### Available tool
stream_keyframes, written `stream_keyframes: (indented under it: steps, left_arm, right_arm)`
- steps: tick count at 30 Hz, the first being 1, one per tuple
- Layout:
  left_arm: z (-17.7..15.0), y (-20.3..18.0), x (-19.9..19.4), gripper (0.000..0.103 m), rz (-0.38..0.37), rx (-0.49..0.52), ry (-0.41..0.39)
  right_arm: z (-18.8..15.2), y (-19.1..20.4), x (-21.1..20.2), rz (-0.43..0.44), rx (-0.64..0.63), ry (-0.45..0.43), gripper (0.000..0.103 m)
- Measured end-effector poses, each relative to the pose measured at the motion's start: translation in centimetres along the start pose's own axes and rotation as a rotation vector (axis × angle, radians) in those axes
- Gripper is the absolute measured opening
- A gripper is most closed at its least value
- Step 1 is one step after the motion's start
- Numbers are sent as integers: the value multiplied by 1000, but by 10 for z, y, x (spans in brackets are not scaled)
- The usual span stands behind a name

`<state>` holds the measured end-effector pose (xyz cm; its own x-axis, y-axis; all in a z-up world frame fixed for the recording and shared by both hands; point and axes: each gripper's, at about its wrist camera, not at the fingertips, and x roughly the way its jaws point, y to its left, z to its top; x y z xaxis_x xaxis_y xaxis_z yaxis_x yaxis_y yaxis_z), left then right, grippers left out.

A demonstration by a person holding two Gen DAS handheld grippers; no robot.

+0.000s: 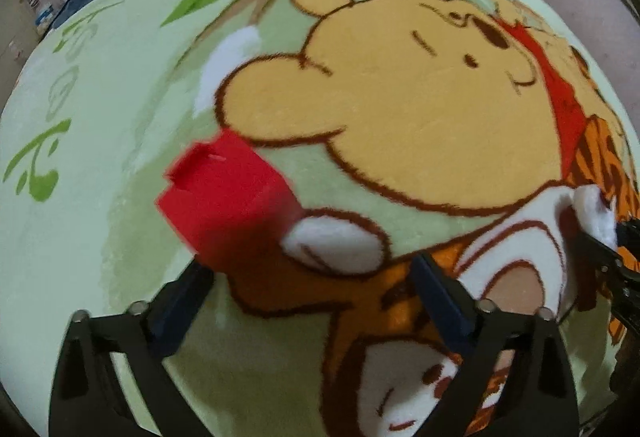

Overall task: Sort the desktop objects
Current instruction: 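Grasp the red block with the left gripper while the right grasps the Hello Kitty plush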

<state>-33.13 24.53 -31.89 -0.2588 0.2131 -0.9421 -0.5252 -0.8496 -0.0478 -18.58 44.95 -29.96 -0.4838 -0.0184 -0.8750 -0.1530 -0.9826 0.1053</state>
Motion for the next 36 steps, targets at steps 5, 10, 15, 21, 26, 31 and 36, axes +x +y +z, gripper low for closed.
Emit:
stream_keyframes:
  steps: [5, 10, 15, 21, 26, 31, 36]
  left_arm:
    - [-2, -5, 5, 21, -116, -40, 25]
    - [-13, -35, -7, 0, -41, 3, -33]
    - [-29, -69, -14, 0, 26, 3, -67]
    - [-42, -84, -25, 1, 92, -22, -101]
    - [-3, -30, -32, 103, 142, -167, -127]
    - [33, 3, -13, 103, 181, -202, -107]
    - [35, 13, 17, 64, 143, -231, -50]
  right_arm:
    - [0, 1, 1, -2, 5, 1, 38]
    - [-1, 0, 0, 0, 3, -4, 38]
    - [-2, 0, 0, 1, 4, -5, 38]
    - [-2, 1, -1, 2, -13, 2, 38]
    - [-3, 1, -2, 3, -13, 1, 39]
    - [-4, 2, -1, 3, -15, 4, 40]
    - [-3, 1, -2, 10, -16, 7, 40]
